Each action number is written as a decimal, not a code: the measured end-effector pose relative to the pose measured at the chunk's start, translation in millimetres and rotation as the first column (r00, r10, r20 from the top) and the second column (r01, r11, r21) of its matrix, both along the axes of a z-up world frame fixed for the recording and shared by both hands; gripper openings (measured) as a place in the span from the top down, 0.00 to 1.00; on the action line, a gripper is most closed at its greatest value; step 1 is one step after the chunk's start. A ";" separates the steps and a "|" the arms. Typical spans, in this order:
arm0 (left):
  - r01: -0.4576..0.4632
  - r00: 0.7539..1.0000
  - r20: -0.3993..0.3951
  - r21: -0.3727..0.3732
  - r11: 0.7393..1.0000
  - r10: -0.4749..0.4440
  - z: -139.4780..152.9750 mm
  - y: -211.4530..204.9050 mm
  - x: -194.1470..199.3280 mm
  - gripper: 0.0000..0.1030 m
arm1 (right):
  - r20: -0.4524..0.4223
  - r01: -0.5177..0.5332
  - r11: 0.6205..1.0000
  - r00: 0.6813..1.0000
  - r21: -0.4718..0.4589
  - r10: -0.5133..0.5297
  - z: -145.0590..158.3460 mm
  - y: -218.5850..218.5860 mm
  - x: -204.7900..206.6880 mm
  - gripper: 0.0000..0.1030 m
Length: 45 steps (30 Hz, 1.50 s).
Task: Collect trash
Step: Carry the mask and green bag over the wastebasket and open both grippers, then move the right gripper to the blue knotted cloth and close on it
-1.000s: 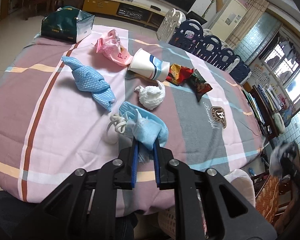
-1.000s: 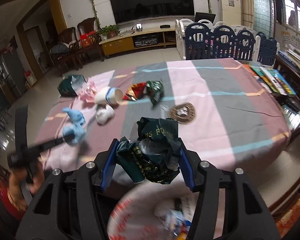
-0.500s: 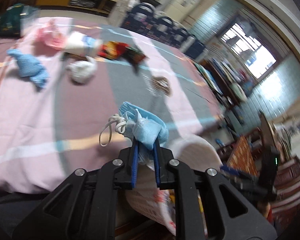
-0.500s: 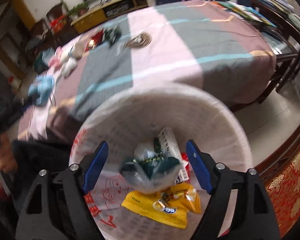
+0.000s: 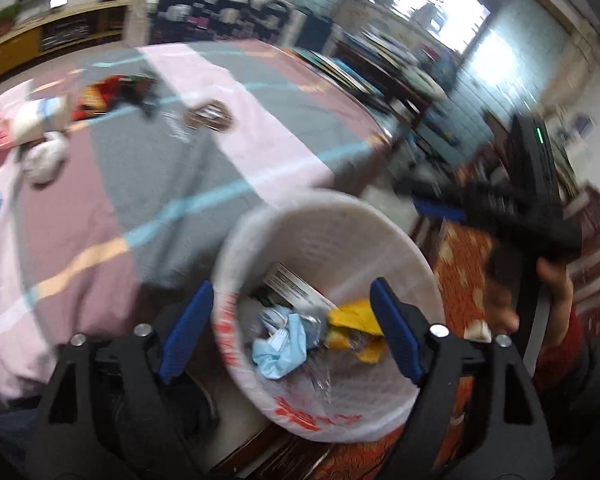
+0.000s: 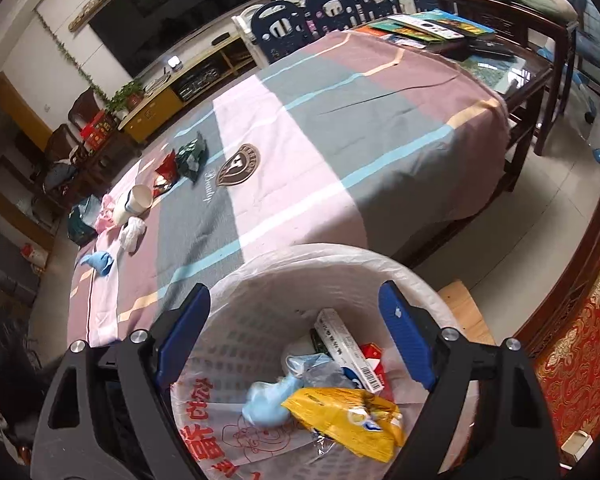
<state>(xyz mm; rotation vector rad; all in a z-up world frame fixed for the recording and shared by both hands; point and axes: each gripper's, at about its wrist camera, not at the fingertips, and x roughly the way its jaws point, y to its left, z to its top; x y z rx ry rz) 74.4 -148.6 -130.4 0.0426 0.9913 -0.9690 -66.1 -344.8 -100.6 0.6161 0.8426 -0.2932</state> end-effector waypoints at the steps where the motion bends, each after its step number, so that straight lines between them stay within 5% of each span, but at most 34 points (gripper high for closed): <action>1: -0.063 0.998 -0.003 0.000 0.998 0.063 3.2 10.4 9.5 0.20 | -0.001 -0.013 1.000 1.000 -0.001 0.013 -0.6 5.5 4.4 0.18; 5: -0.364 0.931 0.045 0.044 0.930 0.362 17.0 66.0 48.8 0.20 | -0.005 -0.067 0.998 0.998 -0.003 0.067 -3.1 24.8 27.0 0.18; 9: -0.629 0.773 0.170 0.072 0.774 0.612 27.1 128.0 78.0 0.20 | -0.006 -0.142 0.990 0.990 -0.018 0.142 2.6 54.4 59.4 0.18; 13: -0.776 0.623 0.246 0.069 0.627 0.743 28.0 170.3 95.5 0.20 | -0.008 -0.244 0.967 0.970 -0.066 0.244 11.3 99.3 99.6 0.18; 22: -0.893 0.449 0.024 -0.005 0.450 0.893 5.9 236.9 98.4 0.20 | -0.046 -0.377 0.916 0.926 -0.135 0.375 -0.2 193.3 192.5 0.18; 26: -0.908 0.419 -0.041 -0.055 0.416 0.907 0.5 250.6 92.8 0.20 | -0.071 -0.381 0.918 0.924 -0.110 0.375 -14.7 219.2 221.8 0.18; 28: -0.905 0.426 -0.051 -0.054 0.423 0.904 -2.2 248.4 95.0 0.20 | -0.085 -0.390 0.914 0.920 -0.116 0.382 -20.2 231.6 232.6 0.18; 36: -0.913 0.401 0.001 0.081 0.399 0.916 -6.4 235.4 106.1 0.20 | -0.144 -0.459 0.850 0.888 -0.259 0.436 -31.5 278.5 288.5 0.18; 45: -0.952 0.283 -0.162 0.074 0.298 0.945 -21.7 266.9 103.7 0.19 | -0.168 -0.555 0.796 0.832 -0.243 0.529 -46.3 320.4 336.0 0.19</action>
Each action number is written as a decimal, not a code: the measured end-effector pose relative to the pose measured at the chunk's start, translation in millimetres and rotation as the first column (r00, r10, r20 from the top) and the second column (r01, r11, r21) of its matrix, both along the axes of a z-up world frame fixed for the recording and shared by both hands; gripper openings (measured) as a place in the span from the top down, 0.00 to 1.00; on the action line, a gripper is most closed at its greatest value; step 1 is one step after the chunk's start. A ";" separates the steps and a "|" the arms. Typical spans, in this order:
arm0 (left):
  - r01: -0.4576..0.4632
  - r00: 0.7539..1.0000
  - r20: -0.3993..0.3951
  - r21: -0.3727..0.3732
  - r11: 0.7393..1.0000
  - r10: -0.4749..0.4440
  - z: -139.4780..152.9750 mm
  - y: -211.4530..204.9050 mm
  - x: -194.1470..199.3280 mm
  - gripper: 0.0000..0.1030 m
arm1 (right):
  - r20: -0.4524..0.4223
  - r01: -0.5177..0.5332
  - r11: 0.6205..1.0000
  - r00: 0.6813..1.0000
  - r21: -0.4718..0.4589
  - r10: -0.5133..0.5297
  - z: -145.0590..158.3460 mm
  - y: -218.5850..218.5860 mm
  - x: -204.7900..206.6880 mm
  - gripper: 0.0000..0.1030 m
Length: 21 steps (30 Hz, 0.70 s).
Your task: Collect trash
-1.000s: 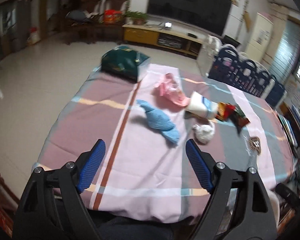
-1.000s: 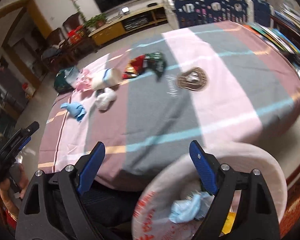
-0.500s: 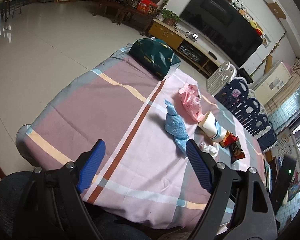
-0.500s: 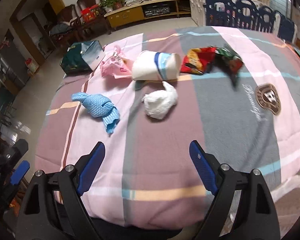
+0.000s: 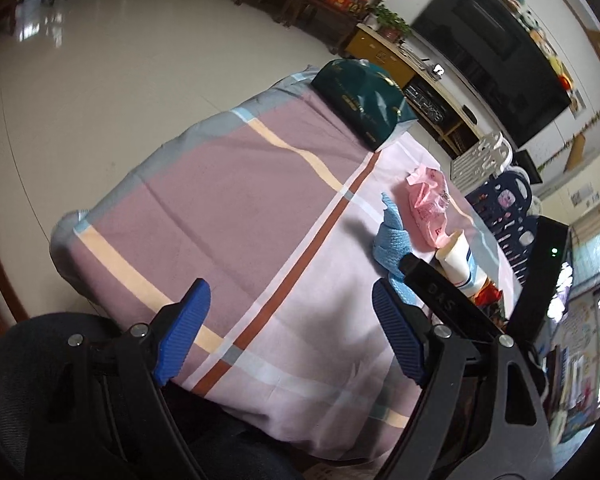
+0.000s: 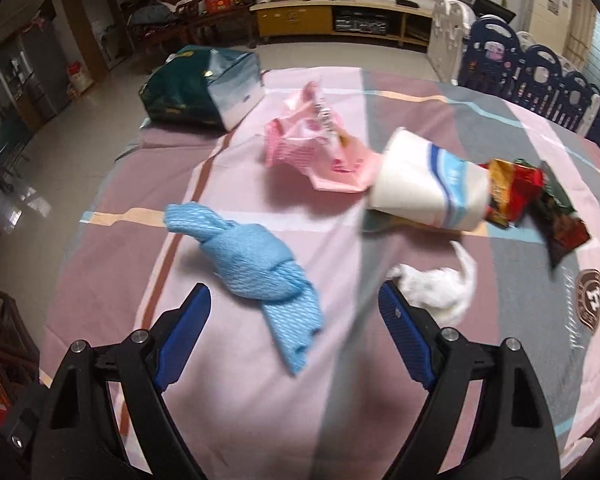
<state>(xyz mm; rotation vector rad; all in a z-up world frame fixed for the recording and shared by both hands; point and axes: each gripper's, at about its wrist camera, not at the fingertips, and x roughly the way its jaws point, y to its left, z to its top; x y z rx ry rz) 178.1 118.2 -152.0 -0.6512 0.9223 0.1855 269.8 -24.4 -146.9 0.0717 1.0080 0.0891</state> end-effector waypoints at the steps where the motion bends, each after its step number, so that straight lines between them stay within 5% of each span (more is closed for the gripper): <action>1: -0.003 1.000 -0.007 -0.018 1.000 0.003 -2.1 2.0 0.5 0.19 | -0.009 -0.016 1.000 1.000 0.000 0.016 -2.2 5.6 2.6 0.19; 6: -0.009 1.000 -0.018 -0.037 0.999 0.009 -4.7 3.3 1.1 0.19 | -0.062 -0.067 0.998 0.996 -0.009 0.066 -19.1 26.9 13.8 0.25; 11: -0.003 1.000 -0.015 -0.022 1.000 0.002 -2.6 0.0 0.1 0.19 | -0.060 -0.073 0.996 0.996 -0.047 0.070 -25.9 31.5 15.9 0.44; 16: -0.002 1.000 -0.013 -0.015 1.000 0.002 -1.4 -1.3 -0.1 0.19 | -0.041 -0.091 0.988 0.995 -0.128 0.086 -24.6 27.5 14.1 0.89; 21: -0.001 1.000 -0.012 -0.006 1.000 0.001 -0.5 -1.9 -0.7 0.19 | -0.029 -0.064 0.995 0.998 -0.082 0.062 -18.2 12.7 6.7 0.92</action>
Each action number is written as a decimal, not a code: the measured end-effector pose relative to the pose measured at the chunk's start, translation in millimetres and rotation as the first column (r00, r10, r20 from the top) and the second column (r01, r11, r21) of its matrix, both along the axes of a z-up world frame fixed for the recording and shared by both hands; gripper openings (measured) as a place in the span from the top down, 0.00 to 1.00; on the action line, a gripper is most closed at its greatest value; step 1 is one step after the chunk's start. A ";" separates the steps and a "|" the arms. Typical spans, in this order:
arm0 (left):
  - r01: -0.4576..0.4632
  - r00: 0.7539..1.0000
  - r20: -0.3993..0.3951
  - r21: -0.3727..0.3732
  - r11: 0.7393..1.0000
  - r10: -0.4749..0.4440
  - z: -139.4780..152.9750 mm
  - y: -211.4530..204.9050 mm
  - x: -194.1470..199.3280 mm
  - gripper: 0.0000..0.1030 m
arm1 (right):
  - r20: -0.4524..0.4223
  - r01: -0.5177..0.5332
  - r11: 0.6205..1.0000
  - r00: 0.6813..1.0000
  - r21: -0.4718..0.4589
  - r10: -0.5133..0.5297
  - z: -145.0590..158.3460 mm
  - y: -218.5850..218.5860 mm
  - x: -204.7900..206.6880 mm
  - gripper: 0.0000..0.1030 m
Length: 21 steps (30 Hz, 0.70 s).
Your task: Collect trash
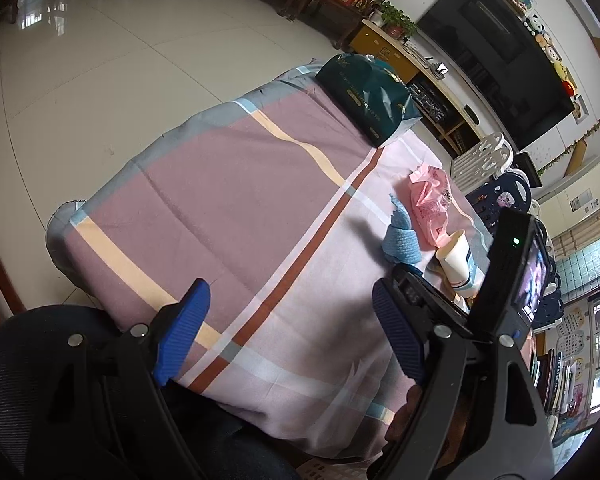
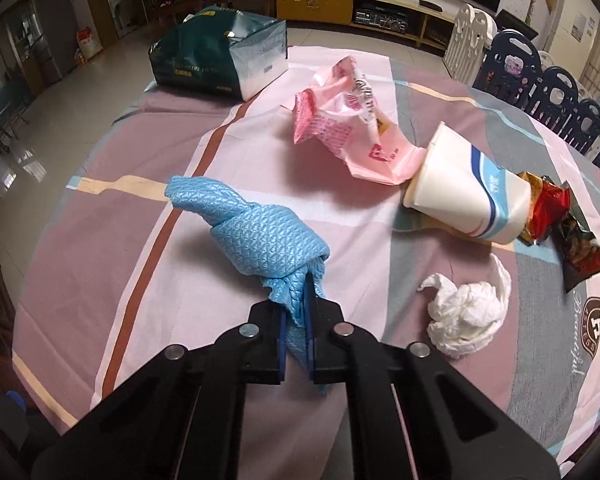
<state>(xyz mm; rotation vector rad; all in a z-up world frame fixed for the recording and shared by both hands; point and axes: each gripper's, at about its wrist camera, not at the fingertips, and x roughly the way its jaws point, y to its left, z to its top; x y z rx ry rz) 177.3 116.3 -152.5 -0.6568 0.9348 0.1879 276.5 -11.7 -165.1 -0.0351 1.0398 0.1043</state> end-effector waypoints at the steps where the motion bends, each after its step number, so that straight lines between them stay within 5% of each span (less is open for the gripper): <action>1: 0.000 1.000 0.001 0.001 1.000 0.000 -0.1 0.1 -0.2 0.19 | 0.006 -0.001 1.000 1.000 0.003 0.001 2.7 -1.7 -3.8 0.92; 12: 0.003 1.000 -0.001 0.004 1.000 -0.003 -0.2 0.5 0.8 0.19 | 0.087 -0.018 0.998 0.996 0.060 0.013 46.7 -29.9 -70.6 0.92; 21: 0.010 1.000 0.001 0.021 1.000 -0.010 0.9 -2.5 1.1 0.19 | 0.037 0.063 0.988 0.997 0.144 -0.069 49.6 -76.0 -109.7 0.92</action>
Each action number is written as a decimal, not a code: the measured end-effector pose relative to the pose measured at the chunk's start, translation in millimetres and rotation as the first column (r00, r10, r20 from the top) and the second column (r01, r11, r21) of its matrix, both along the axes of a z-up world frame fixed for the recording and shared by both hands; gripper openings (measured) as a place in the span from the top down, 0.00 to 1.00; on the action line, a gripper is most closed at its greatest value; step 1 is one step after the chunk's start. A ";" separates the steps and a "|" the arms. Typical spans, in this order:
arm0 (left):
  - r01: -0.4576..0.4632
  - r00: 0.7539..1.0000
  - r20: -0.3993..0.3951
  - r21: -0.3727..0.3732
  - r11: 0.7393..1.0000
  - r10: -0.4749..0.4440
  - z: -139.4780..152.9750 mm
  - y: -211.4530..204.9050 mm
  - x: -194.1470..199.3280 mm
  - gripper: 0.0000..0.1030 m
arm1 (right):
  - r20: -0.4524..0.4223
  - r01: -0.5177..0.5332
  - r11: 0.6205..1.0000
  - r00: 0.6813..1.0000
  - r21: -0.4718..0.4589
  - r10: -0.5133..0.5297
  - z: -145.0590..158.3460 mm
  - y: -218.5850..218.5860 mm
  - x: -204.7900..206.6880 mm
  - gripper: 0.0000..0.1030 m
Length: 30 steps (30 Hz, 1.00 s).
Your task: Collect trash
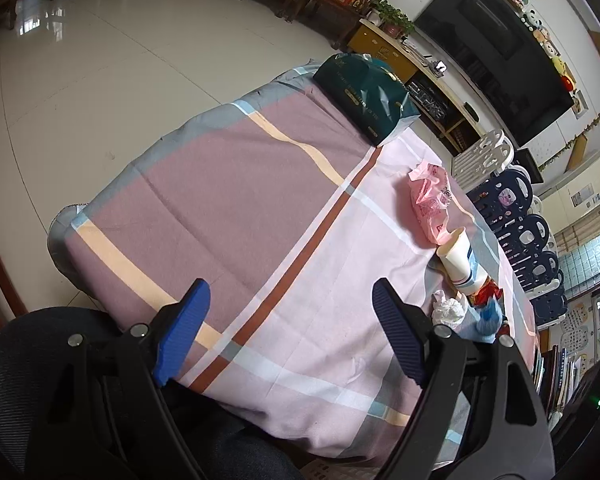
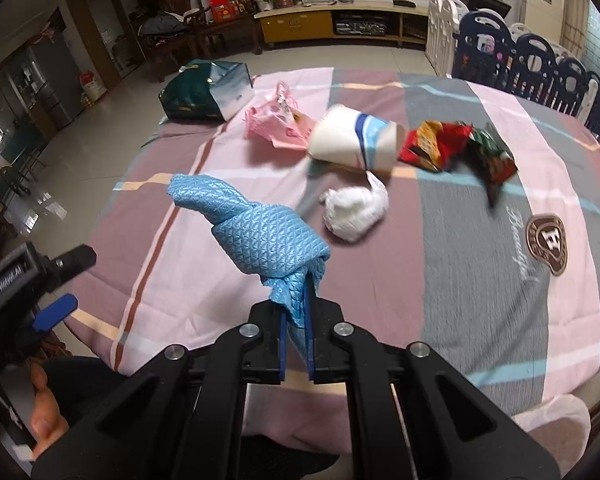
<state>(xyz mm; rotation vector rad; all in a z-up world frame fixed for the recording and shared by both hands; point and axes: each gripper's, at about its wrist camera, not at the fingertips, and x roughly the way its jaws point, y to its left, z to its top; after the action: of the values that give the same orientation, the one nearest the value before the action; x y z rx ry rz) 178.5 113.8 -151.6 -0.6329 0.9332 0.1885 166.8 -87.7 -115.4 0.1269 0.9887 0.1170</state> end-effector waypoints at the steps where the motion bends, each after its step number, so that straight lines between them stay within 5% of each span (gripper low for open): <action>1: 0.001 1.000 0.000 0.002 1.000 -0.001 0.1 -0.3 0.1 0.19 | -0.008 0.001 1.000 1.000 0.001 -0.001 -2.8 -1.6 -3.1 0.92; 9: 0.010 1.000 -0.002 0.027 1.000 -0.010 1.2 -2.8 0.6 0.19 | -0.071 -0.014 0.997 0.997 0.071 0.019 -21.3 0.4 -6.9 0.91; 13: 0.011 1.000 -0.004 0.040 0.999 -0.011 1.8 -3.9 0.6 0.19 | -0.060 -0.024 0.994 0.998 0.108 0.030 -16.5 3.4 -7.5 0.77; 16: 0.014 1.000 -0.004 0.052 0.999 -0.014 2.4 -5.3 1.0 0.19 | -0.046 -0.021 0.992 0.999 0.123 0.027 -11.0 -0.3 -8.8 0.75; 25: -0.002 1.000 -0.025 0.050 0.999 0.003 -1.2 -0.6 1.5 0.19 | -0.031 0.088 0.981 0.996 0.173 -0.084 -0.4 -34.3 -8.7 0.73; 30: -0.013 1.000 0.017 0.157 0.988 0.011 8.9 -10.7 -3.8 0.20 | 0.007 0.113 0.980 0.993 0.162 -0.116 5.8 -42.7 22.5 0.73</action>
<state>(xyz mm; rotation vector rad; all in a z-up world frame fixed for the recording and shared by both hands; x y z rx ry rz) 174.7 103.1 -142.7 -0.4940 0.8901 0.2645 189.4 -130.4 -109.6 0.3303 0.9528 0.0918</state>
